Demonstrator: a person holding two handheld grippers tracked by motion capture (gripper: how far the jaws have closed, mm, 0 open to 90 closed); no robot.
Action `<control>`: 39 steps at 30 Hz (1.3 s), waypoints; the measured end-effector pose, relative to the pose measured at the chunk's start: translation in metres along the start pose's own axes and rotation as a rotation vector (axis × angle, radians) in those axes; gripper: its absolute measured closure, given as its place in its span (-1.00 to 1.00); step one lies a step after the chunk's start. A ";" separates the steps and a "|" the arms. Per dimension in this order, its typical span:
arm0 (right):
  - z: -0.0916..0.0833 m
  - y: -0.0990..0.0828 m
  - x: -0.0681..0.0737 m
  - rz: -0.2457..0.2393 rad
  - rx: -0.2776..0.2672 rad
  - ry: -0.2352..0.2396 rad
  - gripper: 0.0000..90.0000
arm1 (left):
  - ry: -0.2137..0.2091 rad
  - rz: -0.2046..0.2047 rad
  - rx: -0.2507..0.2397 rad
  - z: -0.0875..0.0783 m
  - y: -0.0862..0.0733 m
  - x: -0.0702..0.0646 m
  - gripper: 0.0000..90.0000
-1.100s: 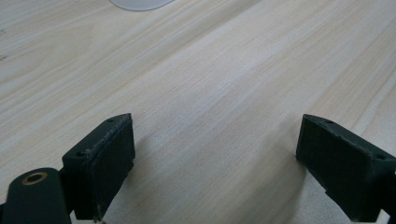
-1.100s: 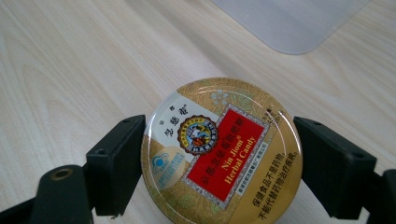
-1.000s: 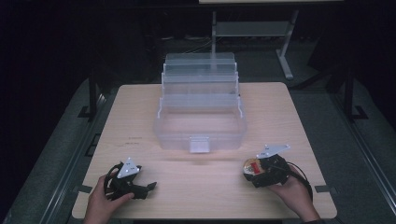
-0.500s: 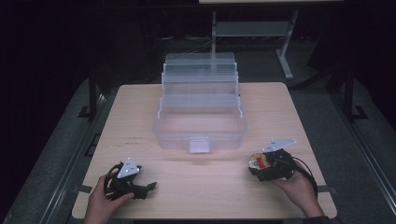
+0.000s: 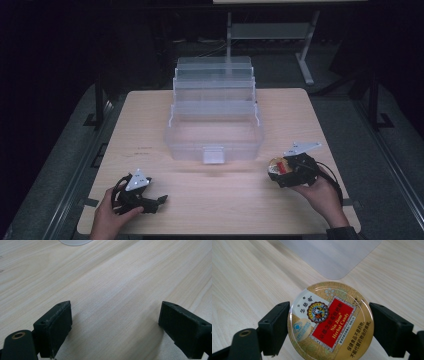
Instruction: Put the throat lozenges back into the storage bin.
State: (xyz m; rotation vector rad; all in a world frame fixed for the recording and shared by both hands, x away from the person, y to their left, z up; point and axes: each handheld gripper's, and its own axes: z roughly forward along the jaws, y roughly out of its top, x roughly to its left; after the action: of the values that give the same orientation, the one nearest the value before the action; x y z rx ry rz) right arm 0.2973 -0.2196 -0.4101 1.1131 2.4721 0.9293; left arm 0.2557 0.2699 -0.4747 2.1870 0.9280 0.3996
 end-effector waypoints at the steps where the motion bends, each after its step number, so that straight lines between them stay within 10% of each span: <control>1: -0.001 0.001 0.000 0.002 -0.004 0.002 -0.56 | 0.000 0.000 0.001 0.000 0.000 0.000 -0.76; 39: -0.019 0.033 -0.010 -0.009 -0.026 -0.023 -0.56 | 0.001 0.003 0.002 0.000 0.000 0.000 -0.76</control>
State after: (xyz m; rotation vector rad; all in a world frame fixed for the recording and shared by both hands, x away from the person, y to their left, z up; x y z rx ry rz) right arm 0.3138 -0.2184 -0.3742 1.0973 2.4376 0.9380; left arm 0.2558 0.2701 -0.4745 2.1907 0.9262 0.4008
